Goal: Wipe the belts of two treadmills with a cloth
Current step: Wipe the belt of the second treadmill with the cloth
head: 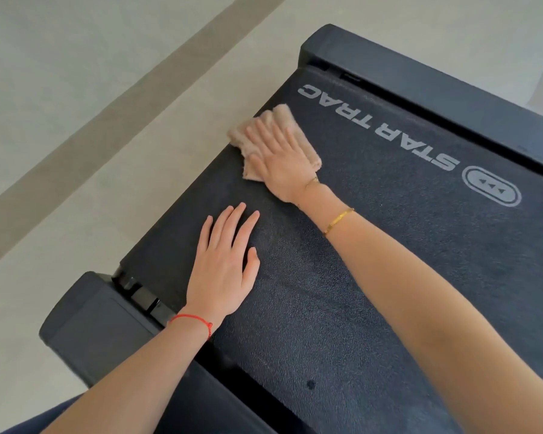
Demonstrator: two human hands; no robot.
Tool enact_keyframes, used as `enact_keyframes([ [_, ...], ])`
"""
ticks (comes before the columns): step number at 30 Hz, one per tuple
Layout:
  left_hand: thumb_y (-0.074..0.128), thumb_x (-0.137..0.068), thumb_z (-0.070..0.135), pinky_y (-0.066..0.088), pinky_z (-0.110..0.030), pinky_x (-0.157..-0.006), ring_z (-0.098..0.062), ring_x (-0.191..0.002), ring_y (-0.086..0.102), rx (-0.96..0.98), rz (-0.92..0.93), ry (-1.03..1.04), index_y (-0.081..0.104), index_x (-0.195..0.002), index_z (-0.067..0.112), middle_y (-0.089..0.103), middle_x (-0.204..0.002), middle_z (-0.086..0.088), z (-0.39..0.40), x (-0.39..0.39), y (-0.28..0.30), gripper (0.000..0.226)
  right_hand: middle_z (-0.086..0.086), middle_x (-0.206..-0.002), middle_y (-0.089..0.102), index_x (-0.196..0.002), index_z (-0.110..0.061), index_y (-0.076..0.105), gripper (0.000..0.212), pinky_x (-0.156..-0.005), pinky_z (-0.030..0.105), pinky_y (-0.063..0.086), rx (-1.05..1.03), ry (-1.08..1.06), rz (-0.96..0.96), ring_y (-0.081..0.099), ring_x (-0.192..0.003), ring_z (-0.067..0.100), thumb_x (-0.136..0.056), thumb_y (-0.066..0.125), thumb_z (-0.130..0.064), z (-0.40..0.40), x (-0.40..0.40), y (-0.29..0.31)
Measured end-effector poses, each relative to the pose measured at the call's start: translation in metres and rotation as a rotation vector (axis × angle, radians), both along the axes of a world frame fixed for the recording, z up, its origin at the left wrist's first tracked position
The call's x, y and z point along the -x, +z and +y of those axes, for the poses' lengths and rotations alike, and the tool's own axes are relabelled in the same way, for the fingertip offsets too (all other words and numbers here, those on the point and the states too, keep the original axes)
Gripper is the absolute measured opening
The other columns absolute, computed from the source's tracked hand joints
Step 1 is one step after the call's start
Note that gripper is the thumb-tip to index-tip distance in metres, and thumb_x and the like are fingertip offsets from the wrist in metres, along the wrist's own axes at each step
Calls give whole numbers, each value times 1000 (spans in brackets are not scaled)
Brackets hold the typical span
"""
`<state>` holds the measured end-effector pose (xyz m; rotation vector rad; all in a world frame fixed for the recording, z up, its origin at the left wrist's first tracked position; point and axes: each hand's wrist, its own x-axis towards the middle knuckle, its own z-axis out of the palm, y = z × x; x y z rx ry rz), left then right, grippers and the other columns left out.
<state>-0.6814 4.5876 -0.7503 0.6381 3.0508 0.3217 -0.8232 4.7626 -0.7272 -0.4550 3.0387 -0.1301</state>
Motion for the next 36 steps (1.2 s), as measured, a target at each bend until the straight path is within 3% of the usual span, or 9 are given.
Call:
enact_keyframes([
  [2, 30, -99, 31, 19, -50, -123, -24, -150, 23, -4, 2, 0, 31, -154, 19, 26, -162, -5, 0, 0, -1, 57, 5, -165, 2, -158, -17, 3, 57, -123, 43, -4, -52, 85, 7, -4, -153, 22, -107, 10, -41, 18, 4, -2],
  [5, 29, -100, 32, 18, -50, -123, -23, -151, 21, -2, 2, 6, 29, -155, 21, 25, -163, -4, 0, 1, -1, 56, 9, -159, 24, -156, -17, 16, 59, -122, 48, 2, -272, -42, 114, 14, -149, 28, -103, 7, -41, 58, 37, 3],
  [10, 28, -100, 34, 18, -50, -123, -22, -151, 21, -10, -8, 10, 30, -155, 22, 25, -163, -3, -1, 1, -1, 56, 11, -165, -2, -158, -11, 2, 55, -121, 37, -12, 49, -360, -45, -7, -152, 26, -108, 12, -32, 75, 53, 7],
  [15, 31, -98, 33, 19, -49, -123, -22, -150, 23, -17, 1, 8, 33, -153, 21, 27, -162, -4, -1, 2, -1, 56, 7, -165, 0, -158, -18, 5, 55, -123, 44, -4, 107, -75, -30, -5, -152, 26, -108, 16, -36, 49, -24, -2],
  [18, 31, -99, 33, 18, -49, -123, -22, -150, 23, -17, 5, 8, 33, -153, 21, 28, -161, -4, -1, 2, -1, 56, 1, -165, 5, -157, -24, 12, 55, -123, 37, -10, 90, -1, -5, -1, -152, 21, -107, 23, -41, 64, -78, -8],
  [24, 32, -100, 32, 14, -47, -125, -22, -150, 22, -35, 7, 12, 34, -153, 21, 28, -161, -4, -1, 2, -1, 55, 4, -166, -4, -157, -23, 4, 54, -123, 42, -9, 96, -421, -43, -7, -152, 24, -108, 17, -39, 117, -78, -2],
  [28, 32, -99, 32, 14, -47, -125, -23, -150, 23, -45, 11, 12, 34, -153, 20, 28, -161, -4, -1, 2, 1, 55, 8, -165, -2, -157, -19, 7, 52, -120, 41, -14, 92, -280, -42, -7, -152, 29, -108, 18, -32, 73, -126, -3],
  [32, 30, -99, 32, 18, -49, -123, -24, -149, 25, -57, 14, -4, 35, -153, 18, 29, -161, -6, -1, -1, 3, 56, -3, -166, 0, -158, -28, 8, 55, -124, 44, -3, 88, -38, -87, -6, -153, 24, -105, 10, -44, 40, -216, -2],
  [36, 33, -101, 29, 18, -49, -123, -25, -149, 25, -54, 25, -6, 34, -153, 18, 29, -161, -7, -1, -2, 2, 53, -5, -165, -1, -158, -30, 4, 56, -123, 41, -4, -10, 22, -62, -6, -153, 20, -105, 13, -48, 71, -224, -1],
])
